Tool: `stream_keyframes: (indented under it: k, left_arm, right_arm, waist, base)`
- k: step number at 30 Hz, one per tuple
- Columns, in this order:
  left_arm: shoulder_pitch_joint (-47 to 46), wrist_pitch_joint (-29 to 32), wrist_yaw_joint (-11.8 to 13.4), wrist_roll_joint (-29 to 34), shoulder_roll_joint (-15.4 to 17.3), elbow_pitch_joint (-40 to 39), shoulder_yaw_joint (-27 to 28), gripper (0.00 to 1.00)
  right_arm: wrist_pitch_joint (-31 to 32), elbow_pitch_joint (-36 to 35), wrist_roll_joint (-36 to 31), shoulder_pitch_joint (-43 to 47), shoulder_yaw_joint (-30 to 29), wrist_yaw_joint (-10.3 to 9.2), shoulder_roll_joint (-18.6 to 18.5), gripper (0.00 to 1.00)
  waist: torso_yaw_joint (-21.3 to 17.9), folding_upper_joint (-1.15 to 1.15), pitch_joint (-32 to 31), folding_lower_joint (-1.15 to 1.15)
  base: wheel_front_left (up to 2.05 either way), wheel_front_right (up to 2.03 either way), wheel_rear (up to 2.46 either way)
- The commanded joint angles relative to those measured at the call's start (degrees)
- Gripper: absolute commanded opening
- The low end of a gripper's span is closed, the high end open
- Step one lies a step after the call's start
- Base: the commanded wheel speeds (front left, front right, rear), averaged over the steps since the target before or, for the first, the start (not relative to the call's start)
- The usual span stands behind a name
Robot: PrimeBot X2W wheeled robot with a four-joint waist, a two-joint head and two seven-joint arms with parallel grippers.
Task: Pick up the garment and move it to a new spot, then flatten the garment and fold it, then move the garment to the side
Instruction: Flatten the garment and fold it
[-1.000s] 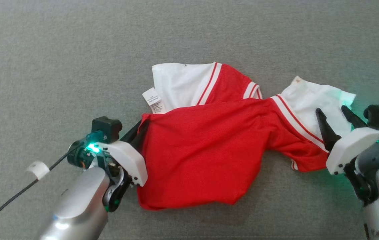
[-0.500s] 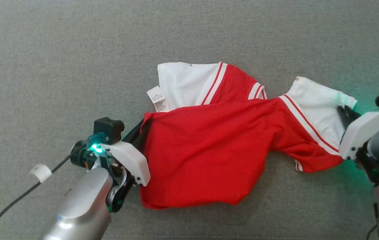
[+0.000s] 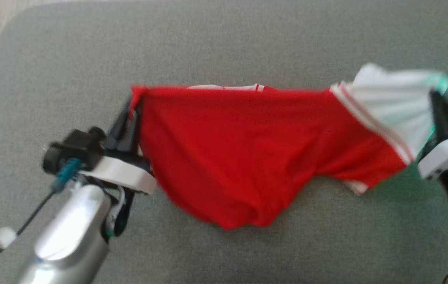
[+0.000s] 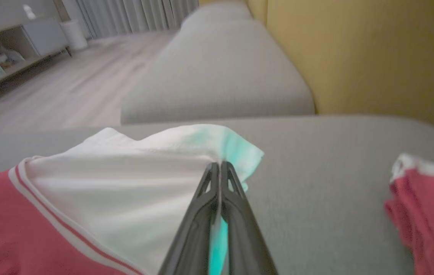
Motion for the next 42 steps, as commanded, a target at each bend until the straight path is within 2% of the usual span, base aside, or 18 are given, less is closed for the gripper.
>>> stream_keyframes:
  k: [1, 6, 13, 17, 21, 24, 28, 32, 36, 38, 42]
  left_arm:
    - [-0.84, -1.02, 1.32, 0.78, 2.91, -3.88, 3.5, 0.0]
    - [-0.04, -1.77, 5.38, 3.09, 6.5, -16.79, 6.39, 0.0]
    - [-2.86, 0.74, 10.19, 6.91, 13.07, -34.36, 12.04, 0.0]
    - [-5.48, 4.07, 12.02, 8.09, 15.88, -41.77, 14.84, 0.0]
    - [-7.04, 6.44, 12.26, 7.79, 16.9, -43.91, 15.66, 0.0]
    - [-8.49, 8.09, 11.34, 6.49, 16.62, -43.38, 15.03, 0.0]
    - [-10.96, 8.74, 8.14, 1.81, 13.46, -36.56, 13.08, 0.0]
    - [-15.55, 7.5, 2.85, -3.39, 8.79, -22.34, 11.35, 0.0]
    - [-23.04, 3.63, -2.37, -6.67, 3.5, -5.08, 11.22, 0.0]
    - [-27.21, 1.26, -4.41, -8.59, 0.79, 2.72, 12.32, 0.0]
    - [-35.95, -2.43, -7.16, -8.72, -2.25, 15.68, 13.44, 0.0]
  right_arm:
    - [-1.17, -4.6, -0.37, -0.92, 0.07, -0.11, -1.5, 0.0]
    - [-2.1, -18.78, -1.62, -1.83, -0.37, -0.11, -1.9, 0.0]
    - [1.87, -37.39, -3.11, -7.72, -4.12, -0.11, -4.54, 0.0]
    - [5.51, -42.66, -2.84, -12.04, -6.35, -0.11, -6.41, 0.0]
    - [7.58, -43.1, -1.92, -14.74, -7.37, -0.11, -7.34, 0.0]
    - [9.07, -40.01, -0.36, -16.91, -7.37, -0.11, -8.15, 0.0]
    - [9.27, -30.87, 2.35, -20.66, -4.9, -0.11, -9.09, 0.0]
    - [7.75, -18.46, 4.01, -26.46, -0.11, -0.11, -8.89, 0.0]
    - [4.61, -5.1, 4.56, -35.69, 4.22, -0.11, -7.09, 0.0]
    - [2.05, 0.93, 5.13, -40.81, 5.59, -0.11, -5.8, 0.0]
    - [-2.68, 12.29, 6.49, -49.93, 7.53, -0.11, -3.11, 0.0]
  waist:
    - [-0.12, 0.0, -1.21, 0.0]
    - [-0.61, 0.0, -3.94, 0.0]
    - [-0.77, 0.0, -6.61, 0.0]
    - [-0.83, 0.0, -7.18, 0.0]
    - [-1.05, 0.0, -7.19, 0.0]
    - [-1.28, 0.0, -6.62, 0.0]
    - [-1.62, 0.0, -5.2, 0.0]
    - [-1.97, 0.0, -4.11, 0.0]
    - [-2.42, 0.0, -3.4, 0.0]
    - [-2.73, 0.0, -3.32, 0.0]
    - [-3.52, 0.0, -3.22, 0.0]
  base:
    - [0.0, 0.0, 0.0]
    - [0.0, 0.0, 0.0]
    - [0.0, 0.0, 0.0]
    - [0.0, 0.0, 0.0]
    - [0.0, 0.0, 0.0]
    - [0.0, 0.0, 0.0]
    - [0.0, 0.0, 0.0]
    - [0.0, 0.0, 0.0]
    - [0.0, 0.0, 0.0]
    - [0.0, 0.0, 0.0]
    - [0.0, 0.0, 0.0]
